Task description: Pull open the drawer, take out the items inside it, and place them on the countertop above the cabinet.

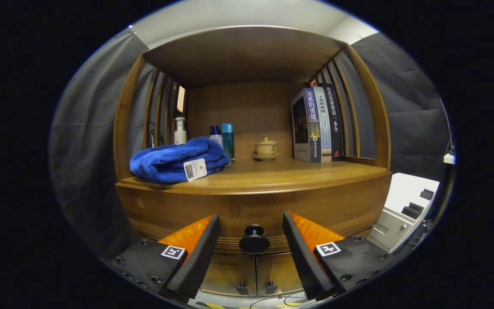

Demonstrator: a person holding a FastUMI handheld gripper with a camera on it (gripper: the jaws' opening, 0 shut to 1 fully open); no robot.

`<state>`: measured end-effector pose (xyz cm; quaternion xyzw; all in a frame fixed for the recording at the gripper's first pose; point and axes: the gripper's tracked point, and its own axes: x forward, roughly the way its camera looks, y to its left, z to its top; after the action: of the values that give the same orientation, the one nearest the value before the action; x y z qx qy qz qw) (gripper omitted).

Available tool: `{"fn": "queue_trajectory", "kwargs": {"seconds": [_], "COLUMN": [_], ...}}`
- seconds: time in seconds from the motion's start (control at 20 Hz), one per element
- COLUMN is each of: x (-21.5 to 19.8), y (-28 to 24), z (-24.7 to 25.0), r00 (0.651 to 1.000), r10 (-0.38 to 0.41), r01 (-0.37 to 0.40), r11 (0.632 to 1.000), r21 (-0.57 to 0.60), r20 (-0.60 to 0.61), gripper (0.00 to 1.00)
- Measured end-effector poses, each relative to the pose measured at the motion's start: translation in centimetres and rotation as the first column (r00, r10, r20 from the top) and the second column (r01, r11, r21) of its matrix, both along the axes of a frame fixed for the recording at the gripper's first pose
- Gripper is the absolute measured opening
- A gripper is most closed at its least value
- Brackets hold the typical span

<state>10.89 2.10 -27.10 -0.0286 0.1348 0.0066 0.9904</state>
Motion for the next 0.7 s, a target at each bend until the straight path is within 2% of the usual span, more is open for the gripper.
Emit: {"fn": "queue_trajectory", "kwargs": {"seconds": [0.15,0.35,0.5,0.7], "x": [0.3,1.1,1.4,1.5], "y": [0.1,0.0,-1.2,-1.1], "z": [-1.9,-2.9,-3.0,-3.1], "r00": [0.999,0.998,0.998,0.998], "r10": [-0.003,0.004,-0.036,-0.025], "r01": [0.004,-0.003,0.037,0.027], "r11": [1.0,1.0,0.999,0.999], "r21": [0.017,0.02,0.021,0.033], "r20": [-0.05,-0.056,-0.054,-0.058], "gripper": [0.81,0.75,0.63,0.47]}}
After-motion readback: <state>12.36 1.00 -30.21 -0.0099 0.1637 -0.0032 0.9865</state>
